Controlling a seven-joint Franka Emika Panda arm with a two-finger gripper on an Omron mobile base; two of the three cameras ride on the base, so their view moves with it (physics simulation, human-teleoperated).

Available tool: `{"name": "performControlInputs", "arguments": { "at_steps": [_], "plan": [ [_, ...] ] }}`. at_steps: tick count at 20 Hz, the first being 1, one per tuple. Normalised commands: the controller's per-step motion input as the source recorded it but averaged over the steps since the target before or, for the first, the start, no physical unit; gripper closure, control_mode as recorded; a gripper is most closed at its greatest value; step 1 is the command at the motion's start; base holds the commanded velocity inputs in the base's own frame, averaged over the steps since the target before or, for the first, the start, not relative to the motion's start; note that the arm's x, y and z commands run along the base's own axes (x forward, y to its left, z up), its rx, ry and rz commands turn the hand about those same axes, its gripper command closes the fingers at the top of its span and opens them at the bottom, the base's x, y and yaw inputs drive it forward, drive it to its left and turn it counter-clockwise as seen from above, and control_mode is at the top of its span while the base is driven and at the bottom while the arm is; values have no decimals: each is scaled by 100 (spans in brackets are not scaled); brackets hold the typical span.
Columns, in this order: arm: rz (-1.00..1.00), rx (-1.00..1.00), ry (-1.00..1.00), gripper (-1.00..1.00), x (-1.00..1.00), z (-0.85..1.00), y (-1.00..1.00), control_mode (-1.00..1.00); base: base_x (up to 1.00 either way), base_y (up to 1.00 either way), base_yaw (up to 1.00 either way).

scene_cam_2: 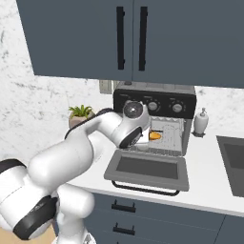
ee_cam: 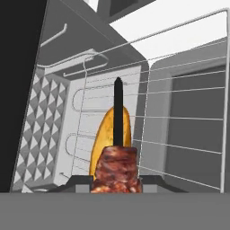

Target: Pick up the kebab skewer and baguette bread, and place them inside the toaster oven. Close the toaster oven door and start by setting the timer.

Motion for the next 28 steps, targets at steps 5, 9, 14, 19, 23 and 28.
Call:
{"name": "performControlInputs", "arguments": {
  "at_steps": [5,9,14,19,23,28],
  "plan": [
    [0,0,0,100,33,-27,-13,-100,0,0,0],
    [0,0,0,100,25,-32,-25,-100,0,0,0],
    [0,0,0,100,21,-32,-19,-100,0,0,0],
    [0,0,3,100,18,-26,-18,-100,0,0,0],
    [0,0,14,100,3,-6,-6,-100,0,0,0],
    [0,0,20,100,3,0,0,-100,0,0,0]
  ]
}}
